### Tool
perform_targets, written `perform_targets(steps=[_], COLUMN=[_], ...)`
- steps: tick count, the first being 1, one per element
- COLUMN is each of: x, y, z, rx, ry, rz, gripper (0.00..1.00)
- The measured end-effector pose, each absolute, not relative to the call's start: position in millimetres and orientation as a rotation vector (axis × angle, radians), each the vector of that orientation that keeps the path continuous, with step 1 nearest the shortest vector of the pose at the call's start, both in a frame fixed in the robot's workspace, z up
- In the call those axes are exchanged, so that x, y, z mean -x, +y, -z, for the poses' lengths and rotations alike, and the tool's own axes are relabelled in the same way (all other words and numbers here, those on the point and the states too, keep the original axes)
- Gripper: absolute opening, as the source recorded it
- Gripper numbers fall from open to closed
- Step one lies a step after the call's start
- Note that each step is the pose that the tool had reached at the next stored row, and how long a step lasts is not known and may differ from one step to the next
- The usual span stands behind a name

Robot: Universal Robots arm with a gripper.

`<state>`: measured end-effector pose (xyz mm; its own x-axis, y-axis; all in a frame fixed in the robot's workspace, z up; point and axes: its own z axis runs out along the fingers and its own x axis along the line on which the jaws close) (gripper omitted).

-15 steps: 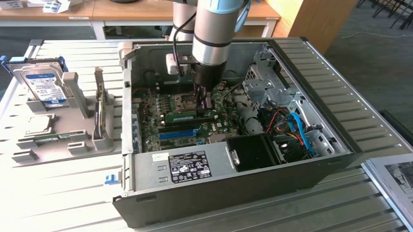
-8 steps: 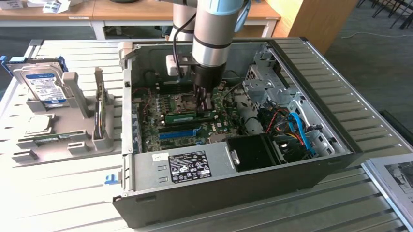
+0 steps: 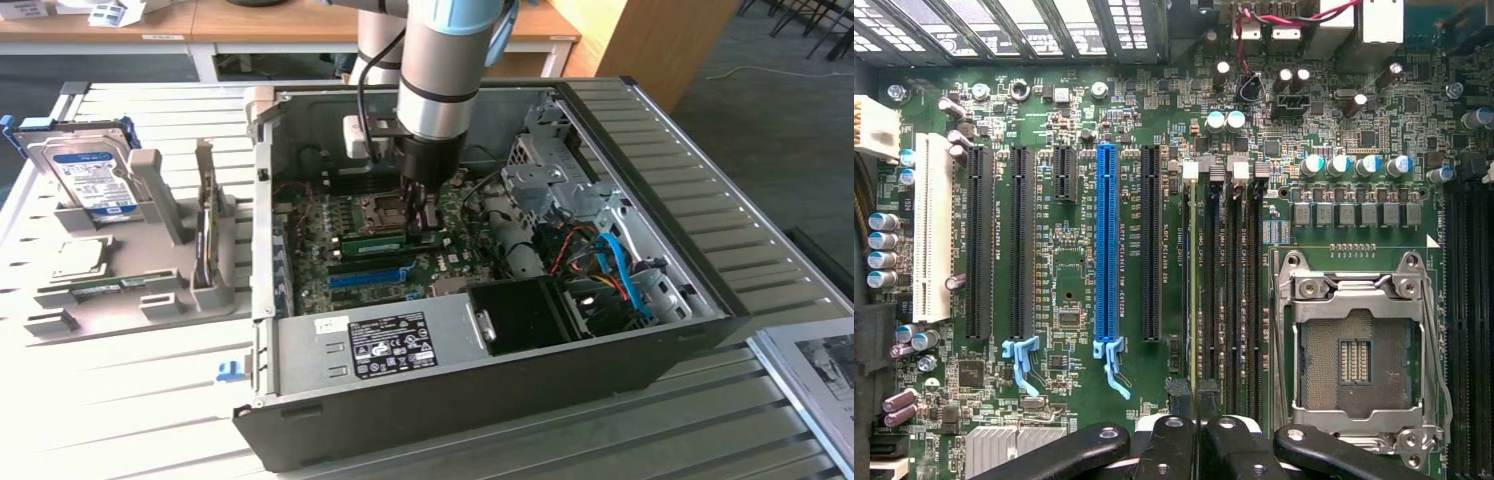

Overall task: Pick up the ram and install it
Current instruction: 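Insert the ram into the slot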

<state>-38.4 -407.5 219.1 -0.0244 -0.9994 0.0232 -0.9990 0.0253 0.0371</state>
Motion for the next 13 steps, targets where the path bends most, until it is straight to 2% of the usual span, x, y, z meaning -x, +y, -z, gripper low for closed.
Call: perform_targets(steps=[5,6,8,9,13], x=[38.4,38.4,38.4,38.4,38.4], y=[-407.5,-407.5,-407.5,-407.5,-407.5], z=[-219.0,-219.0,-219.0,-219.0,-219.0], rx=[-2.164,-2.164,-2.164,-2.164,-2.164], ry=[-2.219,-2.219,-2.219,-2.219,-2.219], rz=[0.016,0.016,0.016,0.016,0.016], gripper=[0.13,0.18,0.18,0.25,0.25])
